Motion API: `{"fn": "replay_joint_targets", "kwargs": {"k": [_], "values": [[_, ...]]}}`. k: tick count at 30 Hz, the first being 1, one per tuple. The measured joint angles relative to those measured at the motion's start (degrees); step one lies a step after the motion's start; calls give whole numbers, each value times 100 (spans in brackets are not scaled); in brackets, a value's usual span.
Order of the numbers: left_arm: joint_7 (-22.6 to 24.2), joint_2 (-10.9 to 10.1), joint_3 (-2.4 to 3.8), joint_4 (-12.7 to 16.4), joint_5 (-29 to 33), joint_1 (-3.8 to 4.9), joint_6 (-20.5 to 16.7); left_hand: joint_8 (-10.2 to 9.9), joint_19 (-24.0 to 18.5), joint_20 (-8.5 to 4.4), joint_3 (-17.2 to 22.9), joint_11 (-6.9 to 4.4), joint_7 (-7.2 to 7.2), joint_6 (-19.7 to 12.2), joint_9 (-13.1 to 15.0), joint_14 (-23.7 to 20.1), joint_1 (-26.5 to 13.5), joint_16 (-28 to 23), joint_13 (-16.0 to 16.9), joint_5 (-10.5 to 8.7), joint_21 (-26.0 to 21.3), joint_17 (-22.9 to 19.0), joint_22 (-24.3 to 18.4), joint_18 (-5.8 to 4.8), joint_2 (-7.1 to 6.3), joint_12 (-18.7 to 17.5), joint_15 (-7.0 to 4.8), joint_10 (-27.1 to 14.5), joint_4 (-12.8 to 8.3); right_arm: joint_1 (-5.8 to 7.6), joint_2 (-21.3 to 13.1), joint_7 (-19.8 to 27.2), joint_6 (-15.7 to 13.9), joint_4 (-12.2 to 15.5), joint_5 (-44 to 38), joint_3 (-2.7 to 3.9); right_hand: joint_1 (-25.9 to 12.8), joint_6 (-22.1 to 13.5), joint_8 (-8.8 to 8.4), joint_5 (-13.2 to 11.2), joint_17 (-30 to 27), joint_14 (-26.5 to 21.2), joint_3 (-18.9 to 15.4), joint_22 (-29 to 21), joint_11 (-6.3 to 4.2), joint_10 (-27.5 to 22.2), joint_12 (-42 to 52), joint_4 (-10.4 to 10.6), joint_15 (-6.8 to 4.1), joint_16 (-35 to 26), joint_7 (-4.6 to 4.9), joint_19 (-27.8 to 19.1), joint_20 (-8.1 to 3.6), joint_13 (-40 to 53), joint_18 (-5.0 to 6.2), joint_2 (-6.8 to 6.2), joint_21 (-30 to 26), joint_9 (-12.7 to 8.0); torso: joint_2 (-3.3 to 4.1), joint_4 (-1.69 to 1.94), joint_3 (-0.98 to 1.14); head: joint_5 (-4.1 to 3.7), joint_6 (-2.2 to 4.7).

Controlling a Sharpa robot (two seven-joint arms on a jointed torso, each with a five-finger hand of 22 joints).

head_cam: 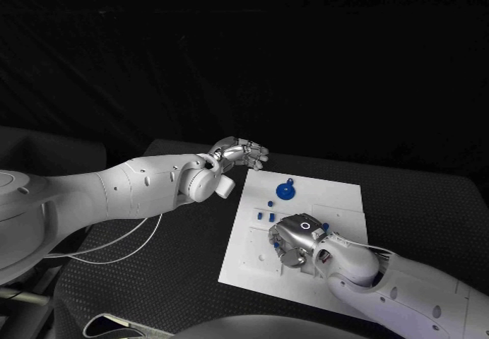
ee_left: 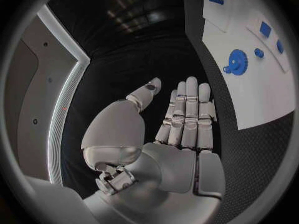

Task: Assemble the parts on the task board

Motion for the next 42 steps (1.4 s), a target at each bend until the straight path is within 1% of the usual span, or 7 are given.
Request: {"fn": "replay_joint_targets", "kwargs": {"k": [5,10,17,23,28,34,42], "values": [[-8,-18,0,-2,0,0,7,0,0,0,0,0,-20,-20,0,0,0,0,-5,0,0,8,0,-1,0,0,0,0,0,-17,-134,29,-81,129,80,-20,-242,-379,-215,66,-9,-219,-519,62,181,-484,-344,-69,197,-16,163,-260,89,-198,11,-290,-65,-119,-1,-3,1,-20,16],[-15,-32,0,-6,1,0,11,0,0,0,0,0,-20,-20,0,0,0,0,-5,0,0,8,5,-2,0,0,0,0,0,-4,-334,-11,-188,307,124,-21,-339,-603,-300,0,-15,-415,-945,85,394,-964,-420,-247,365,-16,35,-458,195,-381,-32,-350,-139,-190,0,-8,4,-43,40],[-21,-75,0,-10,1,0,14,0,0,0,0,0,-20,-20,5,0,-23,0,-5,0,0,13,4,-4,-23,0,0,0,0,326,-626,-78,-348,668,166,80,-375,-638,-315,-68,-21,-440,-1014,82,428,-1039,-386,-270,360,17,3,-478,215,-442,-64,-359,-157,-201,-1,-12,8,-77,74],[-25,-84,-1,-12,2,0,16,0,0,0,0,0,-20,-20,4,0,-23,0,-5,0,0,18,4,-6,-23,0,0,0,0,631,-1012,-115,-374,952,329,239,-375,-637,-315,-112,-37,-438,-900,69,354,-963,-303,-192,359,91,3,-465,204,-460,-62,-359,-155,-199,0,-13,8,-198,159],[-26,-83,-1,-13,2,1,17,0,0,0,0,0,-20,-20,4,0,-23,-22,-5,0,0,18,9,-7,-23,0,0,0,0,936,-1277,-163,7,923,708,368,-363,-679,-315,-112,-31,-408,-829,70,346,-933,-302,-120,329,127,45,-413,153,-489,-63,-347,-155,-197,1,-12,8,-281,239],[-26,-85,-1,-16,2,1,18,0,0,0,0,0,-20,-20,3,0,-23,-22,-5,0,0,23,9,-8,-23,0,0,0,0,1061,-1409,-157,487,612,983,367,-351,-705,-315,-112,-31,-408,-829,77,346,-933,-302,-120,329,127,30,-413,154,-501,-63,-336,-155,-197,2,-5,8,-372,305],[-26,-89,-1,-20,2,1,19,0,22,-22,0,0,-20,-20,8,0,-23,-22,-4,0,0,29,10,43,-23,0,0,0,0,1034,-1373,-154,1010,386,1024,296,-609,-925,-315,-135,-49,-618,-1383,113,419,-1173,-365,-264,392,127,-98,-590,224,-618,-61,-336,-189,-197,7,2,11,-477,315]]}}
